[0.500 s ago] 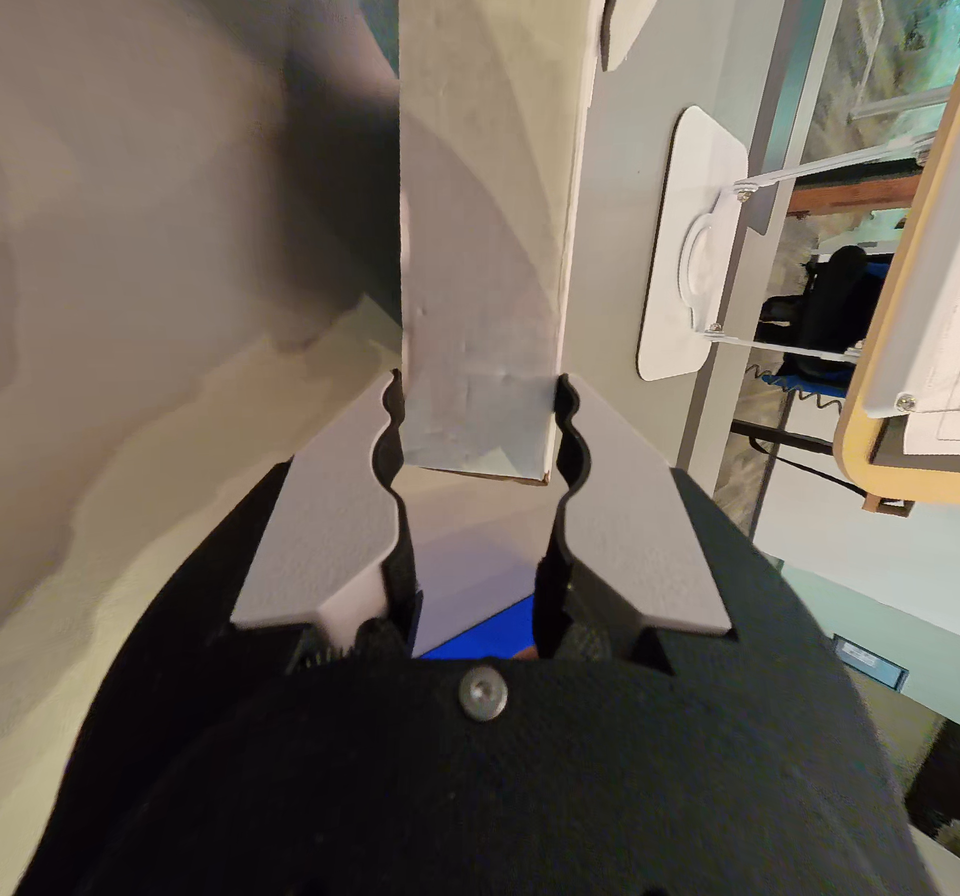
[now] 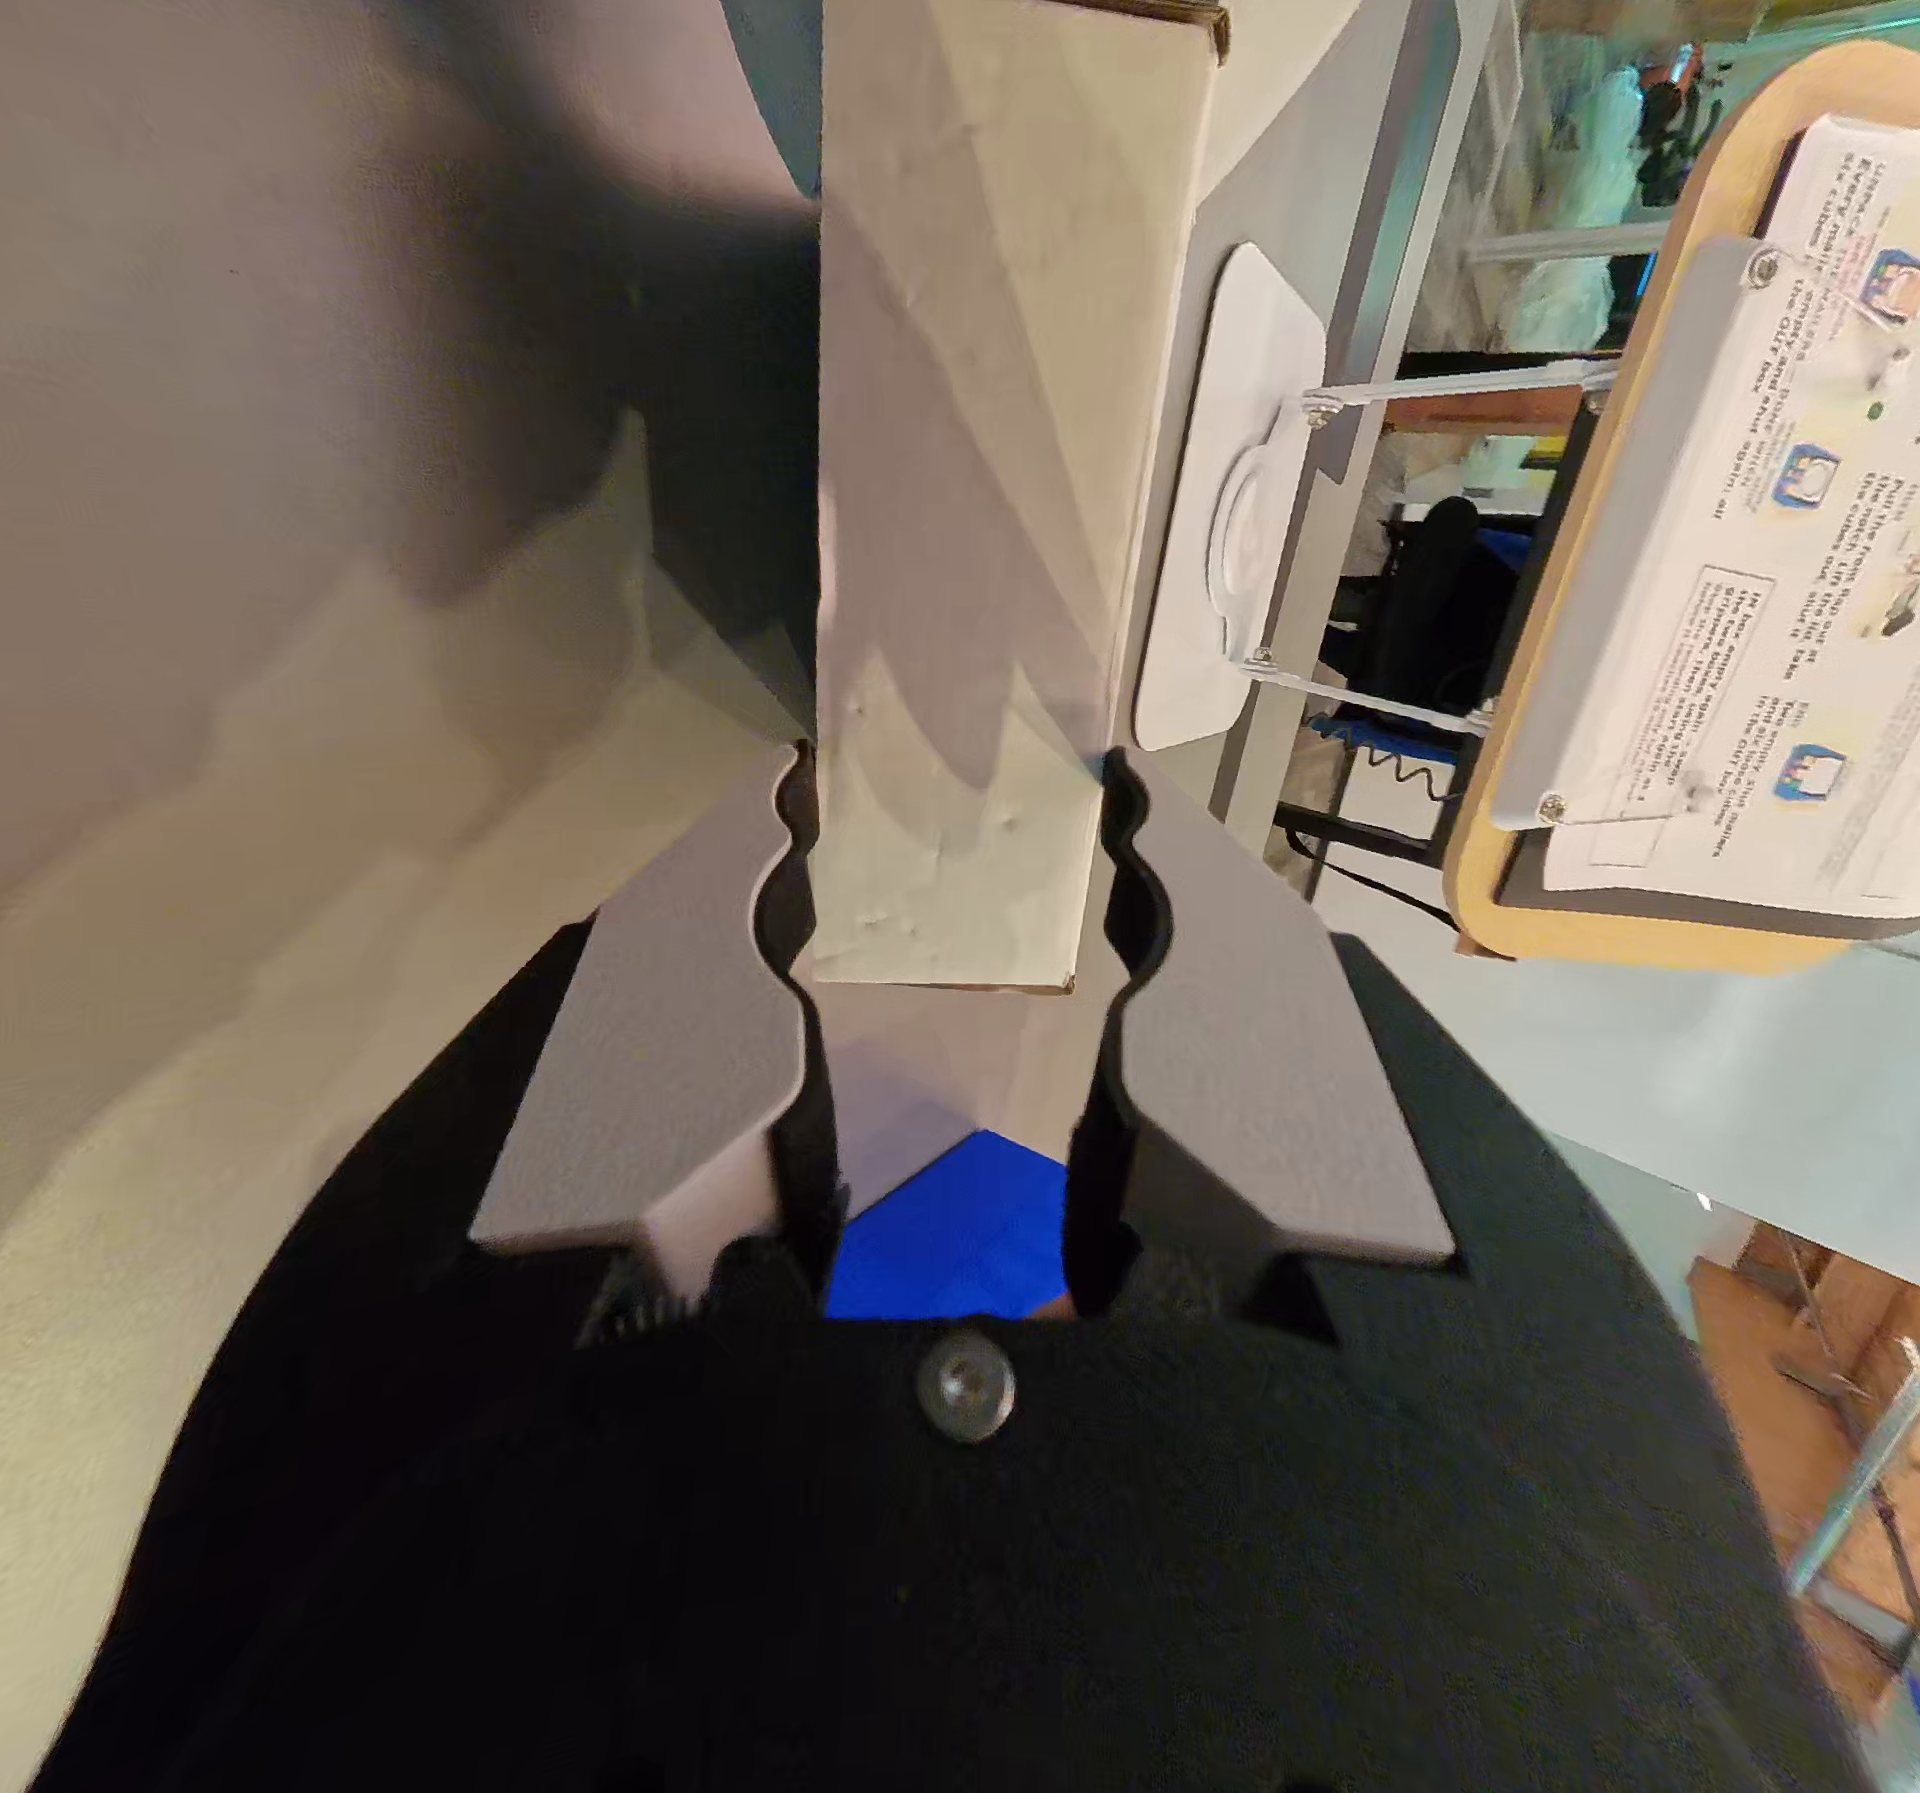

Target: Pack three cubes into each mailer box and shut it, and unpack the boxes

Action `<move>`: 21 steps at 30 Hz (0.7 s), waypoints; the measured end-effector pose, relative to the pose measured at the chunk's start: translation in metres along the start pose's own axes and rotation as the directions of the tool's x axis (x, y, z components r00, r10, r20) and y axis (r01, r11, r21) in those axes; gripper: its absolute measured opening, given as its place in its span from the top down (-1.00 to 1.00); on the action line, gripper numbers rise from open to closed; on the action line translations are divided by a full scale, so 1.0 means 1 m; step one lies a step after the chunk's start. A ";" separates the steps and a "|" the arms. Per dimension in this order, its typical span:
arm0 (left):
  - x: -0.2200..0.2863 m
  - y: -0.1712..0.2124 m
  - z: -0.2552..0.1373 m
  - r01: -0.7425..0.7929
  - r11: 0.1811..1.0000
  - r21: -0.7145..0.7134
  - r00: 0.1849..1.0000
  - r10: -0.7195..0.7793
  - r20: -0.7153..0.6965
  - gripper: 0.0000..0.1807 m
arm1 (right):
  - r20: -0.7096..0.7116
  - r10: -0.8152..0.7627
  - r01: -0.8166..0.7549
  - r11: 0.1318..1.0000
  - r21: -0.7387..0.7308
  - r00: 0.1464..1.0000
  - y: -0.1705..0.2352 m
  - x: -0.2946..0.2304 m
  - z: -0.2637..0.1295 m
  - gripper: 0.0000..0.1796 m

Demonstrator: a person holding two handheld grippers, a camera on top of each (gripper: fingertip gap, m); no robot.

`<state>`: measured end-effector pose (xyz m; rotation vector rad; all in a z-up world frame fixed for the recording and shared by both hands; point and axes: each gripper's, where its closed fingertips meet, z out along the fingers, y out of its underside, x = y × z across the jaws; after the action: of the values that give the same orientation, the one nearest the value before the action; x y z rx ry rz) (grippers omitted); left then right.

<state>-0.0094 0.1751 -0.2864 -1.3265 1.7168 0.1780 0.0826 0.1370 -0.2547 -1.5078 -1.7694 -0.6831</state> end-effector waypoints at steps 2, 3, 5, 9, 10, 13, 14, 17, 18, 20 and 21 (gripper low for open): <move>0.000 0.000 0.000 -0.008 1.000 -0.001 1.000 0.008 0.000 0.30 | 0.028 0.017 -0.017 1.000 0.013 0.999 -0.001 0.000 -0.001 0.41; 0.000 0.000 0.000 -0.007 1.000 -0.002 1.000 0.007 -0.001 0.30 | 0.043 0.022 -0.023 1.000 0.020 0.999 -0.001 0.000 -0.001 0.42; 0.000 0.001 0.000 -0.009 1.000 -0.003 1.000 0.009 -0.001 0.30 | 0.082 0.045 -0.048 0.998 0.038 0.996 -0.001 -0.001 -0.002 0.43; -0.001 0.001 0.000 -0.019 1.000 -0.009 1.000 0.019 -0.001 0.30 | 0.184 0.109 -0.126 0.988 0.085 0.977 -0.002 -0.001 -0.005 0.44; -0.001 0.001 0.000 -0.020 1.000 -0.011 1.000 0.021 0.001 0.30 | 0.207 0.125 -0.146 0.985 0.092 0.970 -0.002 0.000 -0.005 0.45; -0.002 0.002 0.001 -0.017 1.000 -0.011 1.000 0.017 0.002 0.30 | 0.276 0.156 -0.193 0.975 0.112 0.948 -0.002 0.002 -0.005 0.45; -0.003 0.002 0.001 -0.021 1.000 -0.012 1.000 0.021 0.003 0.30 | 0.307 0.166 -0.210 0.971 0.113 0.937 -0.002 0.002 -0.006 0.45; -0.003 0.002 0.002 -0.022 1.000 -0.011 1.000 0.022 0.006 0.30 | 0.403 0.197 -0.261 0.959 0.110 0.894 -0.002 0.003 -0.008 0.44; -0.003 0.002 0.002 -0.024 1.000 -0.010 1.000 0.024 0.005 0.30 | 0.446 0.208 -0.284 0.952 0.110 0.870 -0.003 0.003 -0.010 0.44; -0.003 0.002 0.002 -0.036 0.999 -0.014 0.999 0.036 0.011 0.30 | 0.531 0.224 -0.329 0.938 0.112 0.818 -0.004 0.003 -0.013 0.43; -0.002 0.002 0.002 -0.040 0.999 -0.013 0.999 0.041 0.013 0.30 | 0.568 0.232 -0.353 0.929 0.111 0.790 -0.005 0.003 -0.015 0.43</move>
<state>-0.0102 0.1787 -0.2864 -1.2981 1.7350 0.2210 0.0804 0.1264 -0.2433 -1.8945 -1.8624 0.1226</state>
